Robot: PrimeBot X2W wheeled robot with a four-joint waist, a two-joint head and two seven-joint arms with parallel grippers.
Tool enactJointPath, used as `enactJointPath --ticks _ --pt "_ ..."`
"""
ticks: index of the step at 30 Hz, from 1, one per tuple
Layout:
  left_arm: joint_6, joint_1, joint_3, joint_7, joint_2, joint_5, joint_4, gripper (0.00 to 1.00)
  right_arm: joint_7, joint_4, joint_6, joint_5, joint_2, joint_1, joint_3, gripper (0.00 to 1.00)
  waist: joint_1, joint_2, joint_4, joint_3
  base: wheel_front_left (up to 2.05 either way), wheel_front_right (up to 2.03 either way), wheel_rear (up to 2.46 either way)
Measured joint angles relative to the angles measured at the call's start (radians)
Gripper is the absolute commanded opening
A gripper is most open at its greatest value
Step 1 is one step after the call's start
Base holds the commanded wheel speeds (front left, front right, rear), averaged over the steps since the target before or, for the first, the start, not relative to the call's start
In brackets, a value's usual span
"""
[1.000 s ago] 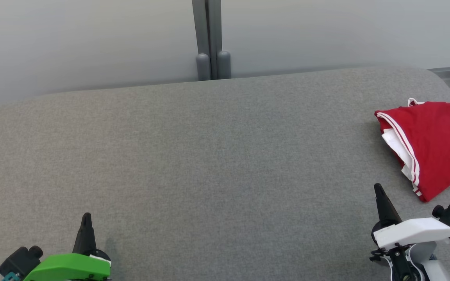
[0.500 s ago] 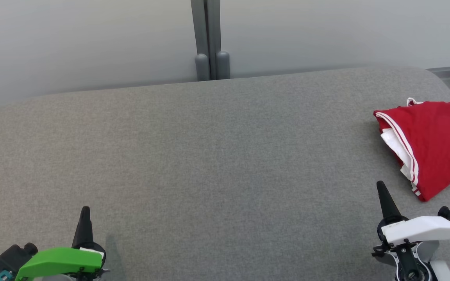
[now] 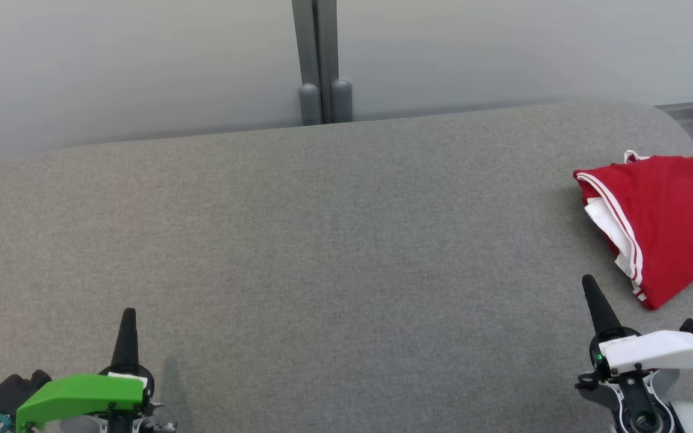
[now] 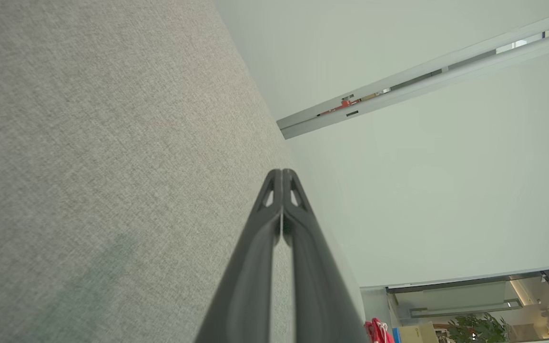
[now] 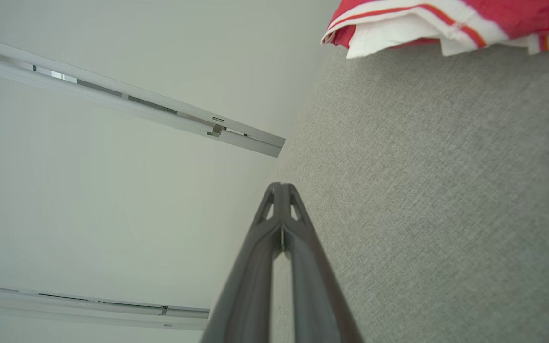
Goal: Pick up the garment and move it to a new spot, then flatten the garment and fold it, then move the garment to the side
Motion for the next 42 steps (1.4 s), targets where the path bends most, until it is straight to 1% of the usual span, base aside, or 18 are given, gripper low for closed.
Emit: enactJointPath --ticks 16,42 --pt "0.000 -0.016 0.010 0.038 0.001 -0.143 -0.013 0.00 0.038 -0.020 0.000 0.136 -0.002 0.000 -0.009 0.00 0.0000 0.0000 -0.004 -0.001 0.00 0.00 0.00" --pt "0.000 -0.040 0.024 0.088 0.002 -0.335 -0.030 0.00 0.087 -0.049 0.000 0.320 -0.003 0.001 -0.024 0.00 0.0000 0.0000 -0.010 -0.003 0.00 0.00 0.00"
